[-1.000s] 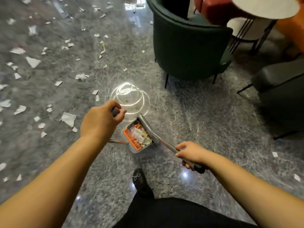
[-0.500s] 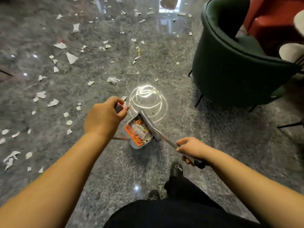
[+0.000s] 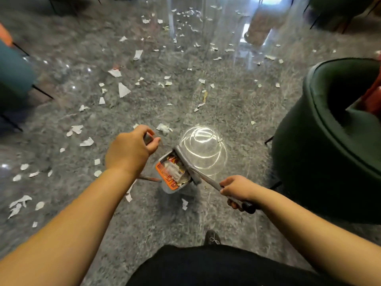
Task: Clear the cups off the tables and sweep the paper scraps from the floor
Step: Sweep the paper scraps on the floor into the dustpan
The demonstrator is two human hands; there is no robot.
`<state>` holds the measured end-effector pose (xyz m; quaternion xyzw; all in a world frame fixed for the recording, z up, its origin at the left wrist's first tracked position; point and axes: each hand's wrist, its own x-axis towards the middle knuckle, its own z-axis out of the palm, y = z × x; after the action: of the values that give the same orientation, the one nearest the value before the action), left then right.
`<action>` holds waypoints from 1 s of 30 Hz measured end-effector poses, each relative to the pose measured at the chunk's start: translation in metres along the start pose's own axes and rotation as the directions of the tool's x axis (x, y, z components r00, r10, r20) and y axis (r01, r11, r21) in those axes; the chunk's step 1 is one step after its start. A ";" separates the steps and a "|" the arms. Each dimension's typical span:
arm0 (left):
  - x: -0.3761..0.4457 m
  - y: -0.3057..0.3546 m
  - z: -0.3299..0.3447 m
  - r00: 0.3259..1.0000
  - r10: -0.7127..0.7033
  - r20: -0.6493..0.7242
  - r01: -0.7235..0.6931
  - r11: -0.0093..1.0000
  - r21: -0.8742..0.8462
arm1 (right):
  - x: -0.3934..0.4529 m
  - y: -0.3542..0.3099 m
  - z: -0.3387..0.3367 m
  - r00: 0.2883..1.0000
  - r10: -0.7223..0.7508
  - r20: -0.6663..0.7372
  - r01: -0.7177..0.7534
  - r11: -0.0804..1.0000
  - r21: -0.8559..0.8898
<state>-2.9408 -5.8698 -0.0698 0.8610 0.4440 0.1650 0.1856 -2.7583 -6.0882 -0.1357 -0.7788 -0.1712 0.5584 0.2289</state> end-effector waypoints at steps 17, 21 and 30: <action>0.285 -0.076 0.009 1.000 -0.013 0.008 0.013 0.999 -0.037 | 0.177 -0.236 -0.054 1.000 -0.002 -0.022 0.002 1.000 0.028; 0.357 -0.086 0.006 0.999 0.009 0.038 -0.008 1.000 -0.028 | 0.212 -0.285 -0.067 0.999 0.003 -0.036 -0.001 0.999 0.053; 0.517 -0.091 0.037 0.998 0.033 0.046 -0.031 0.999 -0.043 | 0.323 -0.380 -0.126 0.999 0.000 -0.054 0.001 1.000 0.022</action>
<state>-2.7030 -5.4009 -0.0832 0.8674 0.4222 0.1573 0.2113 -2.5403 -5.6225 -0.1486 -0.7909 -0.1592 0.5390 0.2422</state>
